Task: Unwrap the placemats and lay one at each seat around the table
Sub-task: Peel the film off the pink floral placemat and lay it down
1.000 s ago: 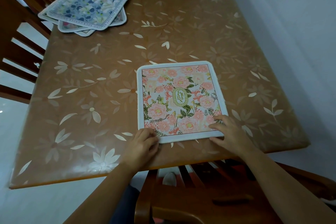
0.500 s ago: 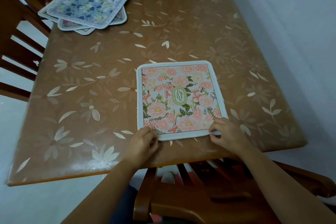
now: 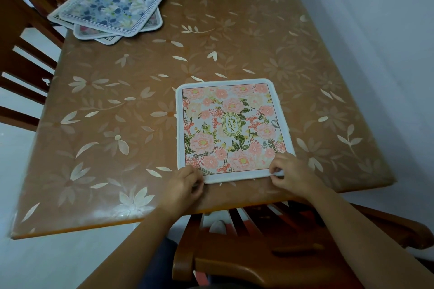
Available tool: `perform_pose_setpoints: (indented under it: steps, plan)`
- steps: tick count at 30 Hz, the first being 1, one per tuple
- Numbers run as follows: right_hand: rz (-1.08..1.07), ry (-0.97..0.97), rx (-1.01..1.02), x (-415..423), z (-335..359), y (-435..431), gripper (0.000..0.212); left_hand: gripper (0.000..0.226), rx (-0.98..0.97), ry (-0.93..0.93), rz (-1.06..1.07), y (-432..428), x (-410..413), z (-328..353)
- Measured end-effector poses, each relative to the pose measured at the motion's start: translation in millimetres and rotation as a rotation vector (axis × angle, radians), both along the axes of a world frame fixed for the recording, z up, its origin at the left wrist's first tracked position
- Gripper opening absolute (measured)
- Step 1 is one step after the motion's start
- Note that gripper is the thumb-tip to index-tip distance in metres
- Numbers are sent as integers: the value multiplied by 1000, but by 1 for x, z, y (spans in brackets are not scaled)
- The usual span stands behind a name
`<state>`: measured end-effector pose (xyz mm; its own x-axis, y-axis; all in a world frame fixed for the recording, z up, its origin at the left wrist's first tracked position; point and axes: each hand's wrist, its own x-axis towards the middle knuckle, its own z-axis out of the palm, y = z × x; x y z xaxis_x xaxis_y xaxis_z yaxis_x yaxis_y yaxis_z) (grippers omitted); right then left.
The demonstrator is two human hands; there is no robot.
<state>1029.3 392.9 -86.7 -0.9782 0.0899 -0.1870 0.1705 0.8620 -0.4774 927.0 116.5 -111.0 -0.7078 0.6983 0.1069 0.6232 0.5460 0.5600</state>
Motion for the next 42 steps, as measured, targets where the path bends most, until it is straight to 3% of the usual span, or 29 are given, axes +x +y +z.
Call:
perform_pose_setpoints:
  steps: [4,7,11,22,42]
  plan:
    - [24,12,49,4,-3,3,10,23,34,40,-28,-8,4,-7]
    - [13,26,84,4,-2,6,13,11,12,51,-16,-11,3,-10]
    - [-20,59,103,5,1,10,17,28,-14,-14,45,-15,-1,-11]
    - [-1,9,181,3,3,10,13,34,6,20,48,-12,-2,-12]
    - [-25,-118,117,5,1,11,20,36,-4,-29,11,-19,-4,-9]
